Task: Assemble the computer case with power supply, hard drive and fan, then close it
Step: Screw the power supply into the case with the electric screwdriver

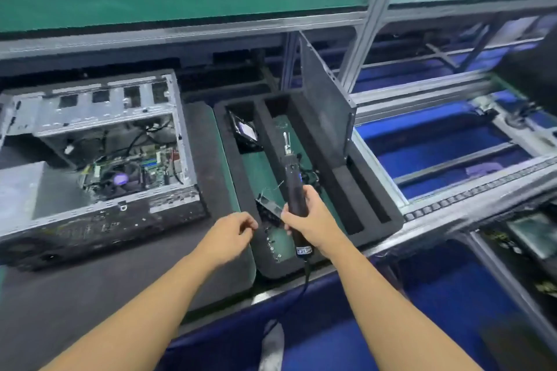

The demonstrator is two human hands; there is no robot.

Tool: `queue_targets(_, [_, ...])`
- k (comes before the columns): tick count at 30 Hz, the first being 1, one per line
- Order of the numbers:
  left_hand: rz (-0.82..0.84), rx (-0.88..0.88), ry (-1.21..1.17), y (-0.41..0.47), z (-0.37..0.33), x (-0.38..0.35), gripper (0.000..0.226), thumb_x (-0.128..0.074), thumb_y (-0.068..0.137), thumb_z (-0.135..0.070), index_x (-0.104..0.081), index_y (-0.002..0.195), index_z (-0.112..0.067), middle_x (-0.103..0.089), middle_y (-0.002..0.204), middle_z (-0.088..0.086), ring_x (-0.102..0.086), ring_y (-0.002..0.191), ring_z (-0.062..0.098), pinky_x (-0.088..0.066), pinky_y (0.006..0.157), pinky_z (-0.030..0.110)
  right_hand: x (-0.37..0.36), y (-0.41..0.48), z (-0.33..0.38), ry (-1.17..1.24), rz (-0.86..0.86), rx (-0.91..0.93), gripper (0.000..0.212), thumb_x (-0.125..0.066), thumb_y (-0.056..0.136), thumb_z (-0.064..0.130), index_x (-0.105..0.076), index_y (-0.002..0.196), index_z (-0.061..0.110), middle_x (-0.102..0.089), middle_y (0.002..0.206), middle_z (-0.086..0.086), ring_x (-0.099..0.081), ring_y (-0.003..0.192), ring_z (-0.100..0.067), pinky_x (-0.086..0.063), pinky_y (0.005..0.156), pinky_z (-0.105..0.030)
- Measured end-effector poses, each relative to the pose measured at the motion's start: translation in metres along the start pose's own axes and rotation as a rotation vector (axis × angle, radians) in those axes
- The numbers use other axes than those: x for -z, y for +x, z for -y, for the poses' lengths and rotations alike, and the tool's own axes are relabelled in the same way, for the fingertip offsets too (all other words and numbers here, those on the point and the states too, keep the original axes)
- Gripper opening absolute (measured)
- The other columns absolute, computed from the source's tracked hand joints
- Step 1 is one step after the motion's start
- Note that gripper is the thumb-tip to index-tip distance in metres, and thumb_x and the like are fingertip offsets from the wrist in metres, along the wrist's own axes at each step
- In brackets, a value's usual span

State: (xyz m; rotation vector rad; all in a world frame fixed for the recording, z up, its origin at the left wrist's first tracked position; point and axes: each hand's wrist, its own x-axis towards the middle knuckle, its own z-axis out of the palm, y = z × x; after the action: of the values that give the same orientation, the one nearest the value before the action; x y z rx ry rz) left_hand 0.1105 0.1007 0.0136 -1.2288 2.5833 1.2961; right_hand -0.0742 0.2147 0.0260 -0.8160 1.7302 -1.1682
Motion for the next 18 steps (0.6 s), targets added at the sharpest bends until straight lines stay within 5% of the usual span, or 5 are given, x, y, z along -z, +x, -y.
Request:
queue_targets(3, [0.050,-0.179,0.459,0.033,-0.009,-0.016,0.024,-0.047,0.094,-0.022,-0.066,0.105,-0.030,-0.067,0.109,-0.012,-0.058,0.108,0.012,-0.036,0.098,0.033,0.020,0.017,-0.018,0.001,0.009,-0.002,0.039,-0.077,0.082,0.029,-0.050,0.110,0.027,-0.069,0.089,0.000,-0.066,0.072,-0.020,-0.060,0.078,-0.049])
queue_targets(8, [0.232,-0.317,0.938,0.074,-0.013,-0.041,0.027,-0.040,0.092,-0.024,-0.063,0.105,-0.026,-0.065,0.111,-0.009,-0.056,0.114,0.014,-0.021,0.109,0.038,0.033,0.035,-0.042,0.025,0.049,-0.048,0.033,-0.073,0.087,0.020,-0.051,0.110,0.025,-0.067,0.081,0.006,-0.065,0.066,-0.015,-0.061,0.069,-0.034])
queue_targets(13, [0.189,-0.246,1.017,0.097,-0.006,-0.057,0.044,-0.042,0.094,-0.028,-0.050,0.137,-0.032,-0.055,0.134,-0.011,-0.053,0.123,0.015,-0.024,0.108,0.036,0.036,0.045,-0.060,0.067,0.050,-0.081,0.031,-0.070,0.088,0.015,-0.051,0.112,0.022,-0.064,0.085,-0.001,-0.063,0.066,-0.019,-0.059,0.070,-0.039])
queue_targets(18, [0.197,-0.202,1.106,0.104,-0.012,-0.069,0.026,-0.053,0.092,-0.031,-0.059,0.116,-0.022,-0.057,0.114,-0.001,-0.060,0.104,0.022,-0.038,0.085,0.033,0.040,0.049,-0.072,0.125,0.031,-0.151,0.029,-0.071,0.089,0.012,-0.052,0.111,0.015,-0.064,0.088,-0.004,-0.064,0.066,-0.016,-0.059,0.066,-0.032])
